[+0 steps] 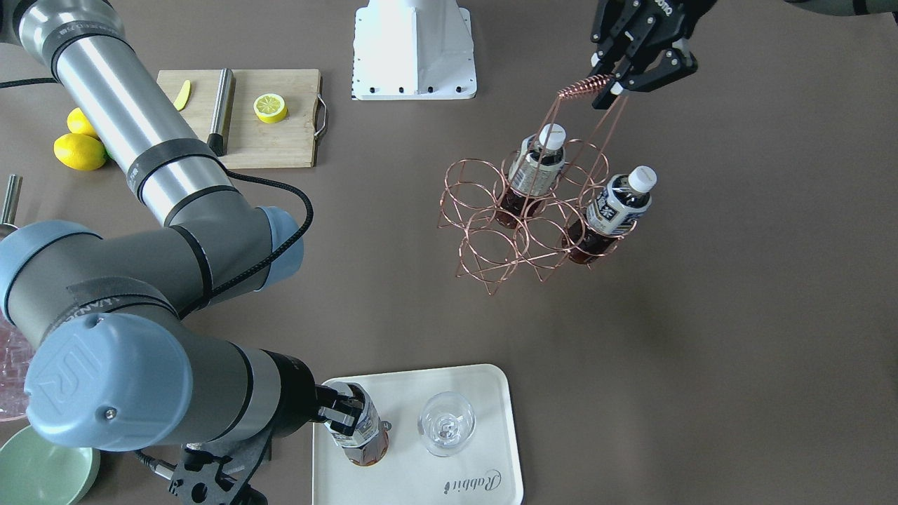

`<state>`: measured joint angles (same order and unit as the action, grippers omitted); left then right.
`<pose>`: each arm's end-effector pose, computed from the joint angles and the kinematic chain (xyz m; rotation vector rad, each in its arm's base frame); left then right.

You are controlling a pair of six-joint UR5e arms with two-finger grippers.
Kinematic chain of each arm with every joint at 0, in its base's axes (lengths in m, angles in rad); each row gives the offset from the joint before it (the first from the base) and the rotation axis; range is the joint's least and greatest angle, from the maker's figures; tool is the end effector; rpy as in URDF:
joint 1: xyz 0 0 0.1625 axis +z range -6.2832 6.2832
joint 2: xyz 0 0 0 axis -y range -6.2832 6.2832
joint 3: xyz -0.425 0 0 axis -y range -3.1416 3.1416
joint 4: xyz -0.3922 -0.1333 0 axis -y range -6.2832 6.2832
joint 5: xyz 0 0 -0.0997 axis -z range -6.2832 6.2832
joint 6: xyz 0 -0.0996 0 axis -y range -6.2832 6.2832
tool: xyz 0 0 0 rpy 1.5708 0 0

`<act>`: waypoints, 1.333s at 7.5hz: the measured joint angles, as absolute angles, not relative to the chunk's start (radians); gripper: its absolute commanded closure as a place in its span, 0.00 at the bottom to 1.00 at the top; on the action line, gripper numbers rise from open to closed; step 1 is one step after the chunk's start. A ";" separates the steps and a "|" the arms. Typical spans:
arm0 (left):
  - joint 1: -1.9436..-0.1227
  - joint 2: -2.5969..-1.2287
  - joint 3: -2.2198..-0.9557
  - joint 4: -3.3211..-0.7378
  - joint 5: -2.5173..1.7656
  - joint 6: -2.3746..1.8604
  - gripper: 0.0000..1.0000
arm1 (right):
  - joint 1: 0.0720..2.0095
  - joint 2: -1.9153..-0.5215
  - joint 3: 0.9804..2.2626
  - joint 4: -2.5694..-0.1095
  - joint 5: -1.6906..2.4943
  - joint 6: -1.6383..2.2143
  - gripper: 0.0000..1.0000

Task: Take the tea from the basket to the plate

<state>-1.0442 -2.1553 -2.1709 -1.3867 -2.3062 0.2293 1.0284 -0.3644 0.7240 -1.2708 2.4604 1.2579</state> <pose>0.1929 -0.4641 0.1096 0.8829 0.8434 1.0311 -0.4071 -0.7838 0.1644 -0.2892 -1.0158 0.3552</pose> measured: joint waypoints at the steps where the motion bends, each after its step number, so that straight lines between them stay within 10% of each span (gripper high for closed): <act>1: -1.092 -2.114 -2.168 -1.386 -2.314 0.286 1.00 | 1.024 -0.362 0.724 -1.272 2.457 1.258 0.01; 5: -1.276 -2.007 -2.079 -1.385 -2.318 0.633 1.00 | 1.012 -0.343 0.765 -1.325 2.451 1.234 0.01; 10: -1.389 -2.085 -1.815 -1.398 -2.308 0.983 1.00 | 1.044 -0.505 1.180 -1.726 2.427 0.945 0.01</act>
